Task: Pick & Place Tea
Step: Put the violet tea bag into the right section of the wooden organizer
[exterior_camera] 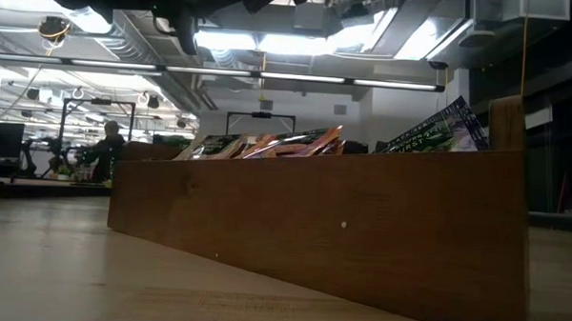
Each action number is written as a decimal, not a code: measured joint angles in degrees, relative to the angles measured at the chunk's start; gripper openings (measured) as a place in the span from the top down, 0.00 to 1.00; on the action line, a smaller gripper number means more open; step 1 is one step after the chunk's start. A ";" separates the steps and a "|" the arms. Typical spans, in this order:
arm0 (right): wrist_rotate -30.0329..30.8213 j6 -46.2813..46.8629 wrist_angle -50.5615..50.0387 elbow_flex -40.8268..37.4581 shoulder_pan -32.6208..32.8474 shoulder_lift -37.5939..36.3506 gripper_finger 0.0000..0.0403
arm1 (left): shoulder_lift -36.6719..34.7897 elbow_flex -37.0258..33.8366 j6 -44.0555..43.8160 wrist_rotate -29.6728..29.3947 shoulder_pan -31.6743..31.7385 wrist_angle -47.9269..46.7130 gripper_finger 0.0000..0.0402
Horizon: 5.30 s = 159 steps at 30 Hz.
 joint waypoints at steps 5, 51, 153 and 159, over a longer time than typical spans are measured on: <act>0.02 9.43 -0.48 0.00 0.07 0.00 0.79 | 0.00 0.00 2.66 0.17 0.15 0.02 0.99; -38.70 87.69 -29.86 -0.04 -6.55 -9.83 0.76 | 3.06 5.72 67.79 11.95 -5.47 -17.65 1.00; 34.49 139.27 -32.28 -3.50 32.93 5.20 1.00 | -14.11 -5.35 73.79 10.25 -7.86 -29.11 0.72; 34.58 147.41 -31.00 -3.50 35.83 9.36 1.00 | -14.97 -5.35 72.34 10.25 -9.04 -29.13 0.72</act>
